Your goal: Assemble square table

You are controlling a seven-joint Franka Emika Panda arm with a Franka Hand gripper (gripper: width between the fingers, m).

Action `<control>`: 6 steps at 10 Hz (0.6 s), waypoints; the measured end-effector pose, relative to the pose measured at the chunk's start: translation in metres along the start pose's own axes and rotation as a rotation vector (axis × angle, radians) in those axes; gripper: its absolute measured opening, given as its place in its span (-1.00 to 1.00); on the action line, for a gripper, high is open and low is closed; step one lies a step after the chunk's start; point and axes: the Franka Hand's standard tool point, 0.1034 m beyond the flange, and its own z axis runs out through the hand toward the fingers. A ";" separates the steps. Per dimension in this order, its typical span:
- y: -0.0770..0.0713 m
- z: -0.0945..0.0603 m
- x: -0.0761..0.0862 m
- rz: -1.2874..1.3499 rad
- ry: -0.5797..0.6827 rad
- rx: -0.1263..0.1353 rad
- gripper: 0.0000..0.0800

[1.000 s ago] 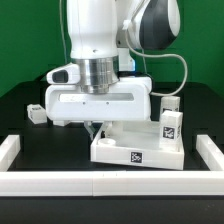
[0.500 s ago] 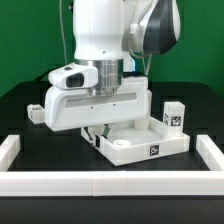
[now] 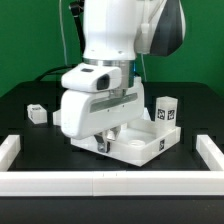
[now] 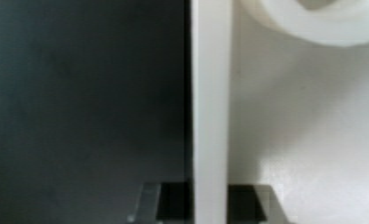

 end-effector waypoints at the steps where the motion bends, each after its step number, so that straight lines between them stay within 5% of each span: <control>1: 0.001 0.000 -0.002 -0.020 -0.004 -0.001 -0.84; 3: 0.003 -0.001 0.007 -0.272 -0.018 -0.026 -0.84; 5: 0.007 -0.003 0.043 -0.507 -0.015 -0.044 -0.84; 6: 0.012 -0.007 0.040 -0.514 -0.012 -0.052 -0.84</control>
Offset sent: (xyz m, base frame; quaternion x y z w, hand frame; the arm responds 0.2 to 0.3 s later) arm 0.0373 0.0568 -0.0052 -0.0348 0.0382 -0.3358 0.9405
